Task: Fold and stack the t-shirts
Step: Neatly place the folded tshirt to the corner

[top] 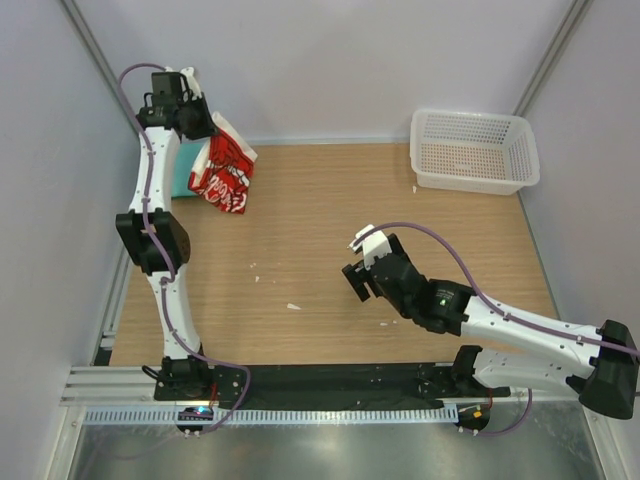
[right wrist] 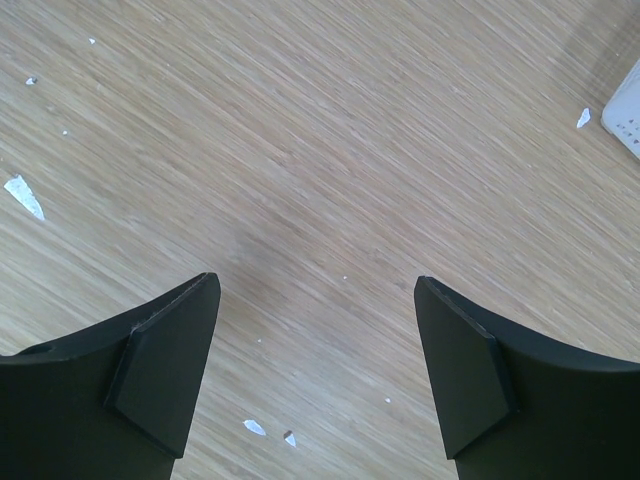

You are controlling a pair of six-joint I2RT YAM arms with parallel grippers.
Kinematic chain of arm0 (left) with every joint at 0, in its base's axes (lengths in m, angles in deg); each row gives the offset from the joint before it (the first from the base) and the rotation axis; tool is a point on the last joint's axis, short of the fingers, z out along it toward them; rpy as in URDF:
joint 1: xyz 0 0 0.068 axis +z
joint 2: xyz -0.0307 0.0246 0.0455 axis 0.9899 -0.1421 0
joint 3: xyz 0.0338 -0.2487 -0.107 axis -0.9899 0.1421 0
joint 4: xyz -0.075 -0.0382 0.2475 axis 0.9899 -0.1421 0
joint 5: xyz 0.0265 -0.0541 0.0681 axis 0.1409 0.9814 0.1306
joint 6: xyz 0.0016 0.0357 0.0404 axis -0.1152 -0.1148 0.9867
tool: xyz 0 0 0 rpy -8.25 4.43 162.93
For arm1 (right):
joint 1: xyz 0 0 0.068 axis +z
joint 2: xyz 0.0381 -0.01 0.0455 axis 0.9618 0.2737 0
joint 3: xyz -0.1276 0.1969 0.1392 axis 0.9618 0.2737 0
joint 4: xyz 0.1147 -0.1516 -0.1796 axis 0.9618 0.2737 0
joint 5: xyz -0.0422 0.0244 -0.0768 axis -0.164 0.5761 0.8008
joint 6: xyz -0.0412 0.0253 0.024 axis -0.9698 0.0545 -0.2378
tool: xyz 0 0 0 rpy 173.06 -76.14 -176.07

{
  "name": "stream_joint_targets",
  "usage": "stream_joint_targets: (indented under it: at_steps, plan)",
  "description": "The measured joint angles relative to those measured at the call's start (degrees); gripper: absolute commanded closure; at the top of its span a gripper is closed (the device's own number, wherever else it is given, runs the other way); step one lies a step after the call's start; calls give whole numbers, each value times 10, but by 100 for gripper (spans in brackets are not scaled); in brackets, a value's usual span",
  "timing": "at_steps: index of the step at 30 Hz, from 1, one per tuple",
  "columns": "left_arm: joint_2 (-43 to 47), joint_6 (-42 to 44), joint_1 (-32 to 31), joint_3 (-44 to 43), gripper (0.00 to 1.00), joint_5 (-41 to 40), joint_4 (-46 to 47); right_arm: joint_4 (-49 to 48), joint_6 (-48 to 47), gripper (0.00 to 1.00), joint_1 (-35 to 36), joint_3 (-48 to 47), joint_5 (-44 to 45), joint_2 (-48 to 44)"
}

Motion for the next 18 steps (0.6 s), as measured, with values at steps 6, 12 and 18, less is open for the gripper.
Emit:
stream_joint_targets:
  at_steps: [6,12,18]
  plan:
    - [0,14,6,0,100,-18,-10,0,0,15,-6,6,-5,0]
    - [0,9,22,-9,100,-22,-8,-6,1,15,-7,6,-10,7]
    - [2,-2,33,-18,100,-21,8,-5,3,15,-8,6,-10,7]
